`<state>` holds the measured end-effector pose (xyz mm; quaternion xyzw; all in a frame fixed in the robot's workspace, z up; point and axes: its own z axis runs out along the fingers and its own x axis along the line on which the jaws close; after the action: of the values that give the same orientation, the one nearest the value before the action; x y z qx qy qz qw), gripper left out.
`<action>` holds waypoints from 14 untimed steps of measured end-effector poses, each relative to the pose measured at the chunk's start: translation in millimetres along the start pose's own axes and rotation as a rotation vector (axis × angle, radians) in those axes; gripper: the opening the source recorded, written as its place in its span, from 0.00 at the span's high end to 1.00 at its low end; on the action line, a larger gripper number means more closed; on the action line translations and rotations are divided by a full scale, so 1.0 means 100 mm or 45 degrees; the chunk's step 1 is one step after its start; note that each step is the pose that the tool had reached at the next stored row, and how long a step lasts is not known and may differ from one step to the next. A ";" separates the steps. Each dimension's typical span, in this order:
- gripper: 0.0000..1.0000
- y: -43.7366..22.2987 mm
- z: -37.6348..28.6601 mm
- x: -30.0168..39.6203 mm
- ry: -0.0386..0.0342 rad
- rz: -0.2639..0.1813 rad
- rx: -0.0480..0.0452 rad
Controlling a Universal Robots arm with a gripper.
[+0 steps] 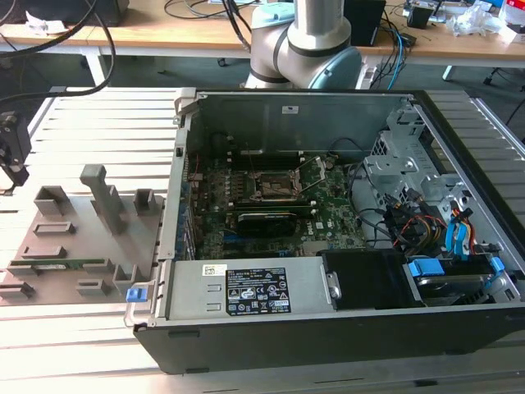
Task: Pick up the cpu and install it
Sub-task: 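Pick up the cpu and move it towards the insertion slot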
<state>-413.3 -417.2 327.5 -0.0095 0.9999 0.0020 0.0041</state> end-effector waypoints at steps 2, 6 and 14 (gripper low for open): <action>0.45 0.000 -0.024 0.000 0.0000 0.000 0.000; 0.45 0.000 -0.111 -0.001 0.0000 0.000 0.000; 0.45 0.001 -0.250 -0.002 0.0001 0.000 0.000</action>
<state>-413.3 -417.2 352.5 -0.0095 0.9999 0.0020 0.0041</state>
